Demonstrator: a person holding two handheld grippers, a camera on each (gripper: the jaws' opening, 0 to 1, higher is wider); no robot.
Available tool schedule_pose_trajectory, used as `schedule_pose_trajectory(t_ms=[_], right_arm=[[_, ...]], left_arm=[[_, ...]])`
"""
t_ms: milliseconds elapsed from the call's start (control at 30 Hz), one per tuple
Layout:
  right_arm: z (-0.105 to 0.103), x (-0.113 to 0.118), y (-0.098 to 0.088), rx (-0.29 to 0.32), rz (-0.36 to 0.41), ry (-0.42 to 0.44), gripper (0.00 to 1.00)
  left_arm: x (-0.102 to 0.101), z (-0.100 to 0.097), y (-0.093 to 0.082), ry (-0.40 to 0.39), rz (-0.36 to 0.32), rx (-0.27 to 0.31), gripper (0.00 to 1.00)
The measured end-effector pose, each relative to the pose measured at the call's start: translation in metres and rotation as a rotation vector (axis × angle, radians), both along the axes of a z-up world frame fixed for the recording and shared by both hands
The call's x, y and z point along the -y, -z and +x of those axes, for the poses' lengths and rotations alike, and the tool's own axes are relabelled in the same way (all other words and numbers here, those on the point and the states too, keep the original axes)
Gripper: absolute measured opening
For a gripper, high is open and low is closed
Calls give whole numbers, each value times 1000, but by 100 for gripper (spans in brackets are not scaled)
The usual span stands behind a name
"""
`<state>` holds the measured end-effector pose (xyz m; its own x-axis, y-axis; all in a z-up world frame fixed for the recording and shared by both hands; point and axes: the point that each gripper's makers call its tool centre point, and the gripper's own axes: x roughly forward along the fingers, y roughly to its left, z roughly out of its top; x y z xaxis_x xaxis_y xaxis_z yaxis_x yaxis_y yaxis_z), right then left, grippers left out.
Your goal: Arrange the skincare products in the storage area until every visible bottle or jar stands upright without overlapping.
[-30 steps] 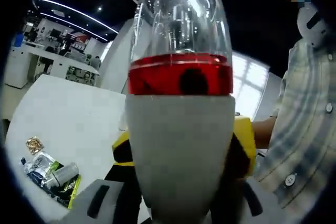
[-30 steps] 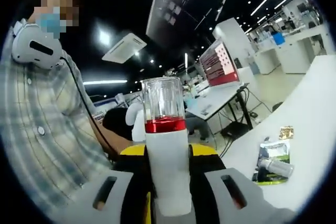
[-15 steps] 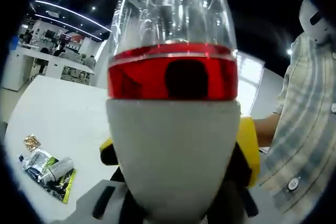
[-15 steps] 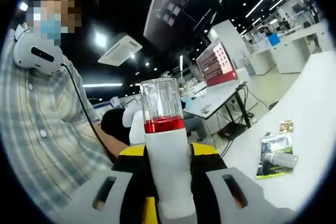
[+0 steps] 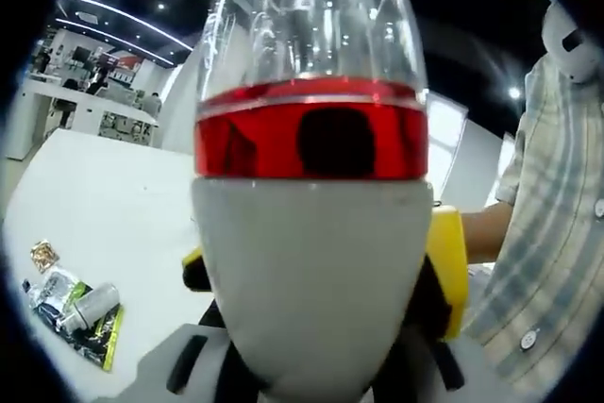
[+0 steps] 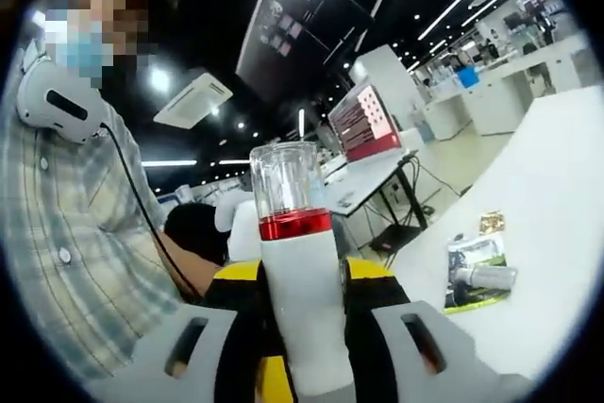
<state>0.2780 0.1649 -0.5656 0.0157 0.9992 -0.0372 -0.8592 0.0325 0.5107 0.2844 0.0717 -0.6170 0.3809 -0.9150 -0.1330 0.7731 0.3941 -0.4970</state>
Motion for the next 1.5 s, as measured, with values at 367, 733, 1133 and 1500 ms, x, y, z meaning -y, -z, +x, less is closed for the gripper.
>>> schedule_pose_trajectory(t_ms=[367, 733, 1133, 1500], right_arm=[[18, -6, -2, 96, -50, 70, 30], [22, 5, -9, 231, -189, 110, 30], [-6, 18, 16, 281, -322, 64, 30], [31, 43, -1, 284, -294, 180, 28]], left_arm=[[-11, 19, -1, -51, 16, -19, 38], [-6, 19, 16, -53, 175, 8, 38], [16, -5, 40, 14, 277, 7, 38], [2, 17, 43, -118, 295, 4, 40]])
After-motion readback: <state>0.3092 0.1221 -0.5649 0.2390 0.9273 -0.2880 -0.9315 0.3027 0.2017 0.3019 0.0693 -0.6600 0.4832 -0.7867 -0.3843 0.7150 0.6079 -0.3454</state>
